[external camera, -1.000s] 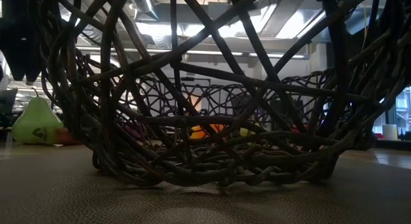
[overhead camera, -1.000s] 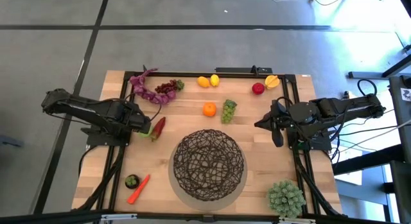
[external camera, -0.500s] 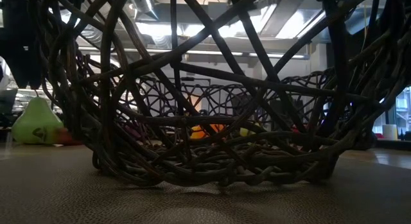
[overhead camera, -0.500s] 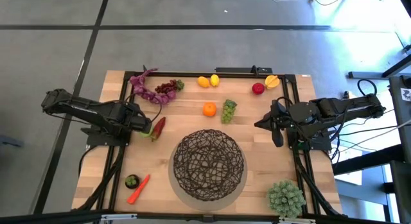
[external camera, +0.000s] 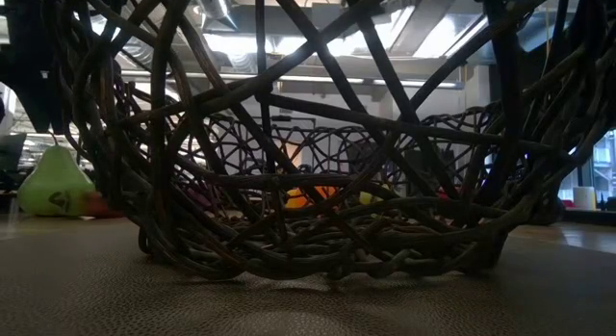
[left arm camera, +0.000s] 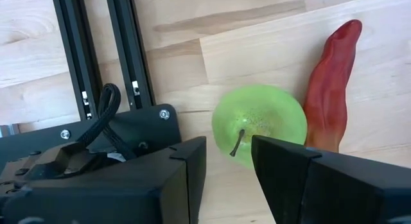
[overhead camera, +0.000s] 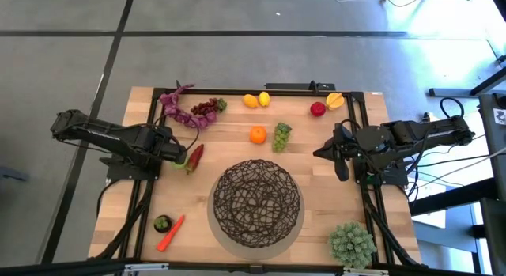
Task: Build produce basket
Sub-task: Put the pear into the mesh basket
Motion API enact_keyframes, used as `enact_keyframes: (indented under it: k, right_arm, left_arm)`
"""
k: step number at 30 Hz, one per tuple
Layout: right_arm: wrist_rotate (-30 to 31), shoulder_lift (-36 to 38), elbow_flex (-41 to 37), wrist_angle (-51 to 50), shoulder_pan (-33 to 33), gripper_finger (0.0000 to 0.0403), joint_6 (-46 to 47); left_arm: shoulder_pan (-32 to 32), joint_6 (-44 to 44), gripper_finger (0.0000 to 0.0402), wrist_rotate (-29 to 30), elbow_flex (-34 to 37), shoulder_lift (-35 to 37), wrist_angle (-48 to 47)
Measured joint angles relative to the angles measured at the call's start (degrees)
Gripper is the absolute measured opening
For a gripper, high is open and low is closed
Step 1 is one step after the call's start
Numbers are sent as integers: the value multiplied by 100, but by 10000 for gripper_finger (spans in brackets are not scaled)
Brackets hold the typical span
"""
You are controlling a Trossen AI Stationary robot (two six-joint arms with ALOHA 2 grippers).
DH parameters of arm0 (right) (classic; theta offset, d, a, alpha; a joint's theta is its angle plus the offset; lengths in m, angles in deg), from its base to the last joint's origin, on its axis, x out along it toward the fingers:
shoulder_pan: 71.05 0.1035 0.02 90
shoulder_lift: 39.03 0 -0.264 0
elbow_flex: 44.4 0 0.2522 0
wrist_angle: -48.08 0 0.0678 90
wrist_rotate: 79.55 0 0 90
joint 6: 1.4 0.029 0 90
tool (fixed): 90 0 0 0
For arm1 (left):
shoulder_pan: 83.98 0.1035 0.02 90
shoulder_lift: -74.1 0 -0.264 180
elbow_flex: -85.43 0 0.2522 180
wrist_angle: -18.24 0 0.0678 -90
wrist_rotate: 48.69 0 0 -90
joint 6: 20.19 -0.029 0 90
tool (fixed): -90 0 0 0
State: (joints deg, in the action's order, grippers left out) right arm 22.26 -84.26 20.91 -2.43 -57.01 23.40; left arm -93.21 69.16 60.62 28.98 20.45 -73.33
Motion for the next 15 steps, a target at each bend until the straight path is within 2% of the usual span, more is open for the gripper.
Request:
enact_keyframes:
  k: [7, 15]
  right_arm:
    - [-248, 0, -1, -2, 1, 7, -405]
    - [-286, 0, -2, -2, 2, 7, -429]
  left_arm:
    - [0, 0, 99, 0, -1, 0, 0]
    - [0, 3, 98, -4, -2, -70, 3]
